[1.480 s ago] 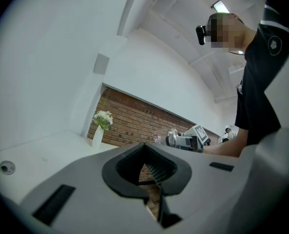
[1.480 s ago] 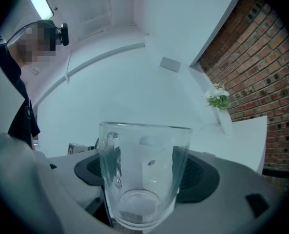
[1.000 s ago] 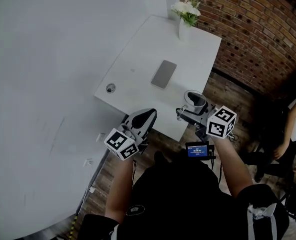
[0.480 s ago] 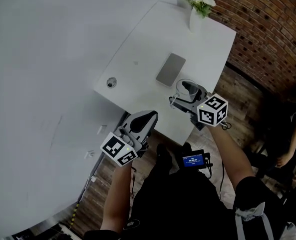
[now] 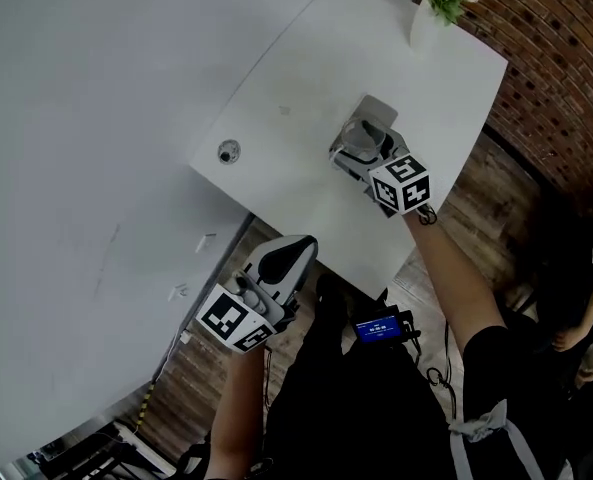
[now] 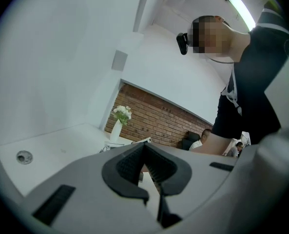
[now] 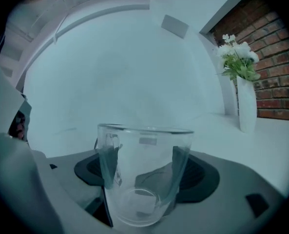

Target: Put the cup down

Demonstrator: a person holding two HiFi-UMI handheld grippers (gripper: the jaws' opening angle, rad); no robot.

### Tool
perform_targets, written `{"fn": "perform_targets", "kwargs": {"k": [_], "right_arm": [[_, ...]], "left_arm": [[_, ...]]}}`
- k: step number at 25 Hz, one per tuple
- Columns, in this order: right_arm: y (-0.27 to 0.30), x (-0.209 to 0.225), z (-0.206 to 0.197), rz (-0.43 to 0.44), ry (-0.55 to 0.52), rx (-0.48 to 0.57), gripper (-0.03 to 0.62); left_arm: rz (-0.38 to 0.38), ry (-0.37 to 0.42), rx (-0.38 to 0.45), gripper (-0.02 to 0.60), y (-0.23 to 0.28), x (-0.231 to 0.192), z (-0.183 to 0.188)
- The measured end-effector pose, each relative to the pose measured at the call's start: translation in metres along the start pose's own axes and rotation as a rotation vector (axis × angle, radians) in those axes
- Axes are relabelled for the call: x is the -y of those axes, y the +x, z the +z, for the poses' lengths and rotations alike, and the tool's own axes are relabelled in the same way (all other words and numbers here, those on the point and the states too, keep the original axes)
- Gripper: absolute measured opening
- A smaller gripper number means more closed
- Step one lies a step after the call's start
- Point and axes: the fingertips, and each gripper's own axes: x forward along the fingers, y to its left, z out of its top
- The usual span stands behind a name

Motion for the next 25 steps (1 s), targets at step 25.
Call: {"fn": "perform_targets", "kwargs": {"k": [25], "right_arm": [[0.035,0.014,-0.033,-0.097,-0.290,-0.135,0.407]], "left_arm": [[0.057,-0.038,-0.011,0.008,-0.017,-0.022,-0.008]]}}
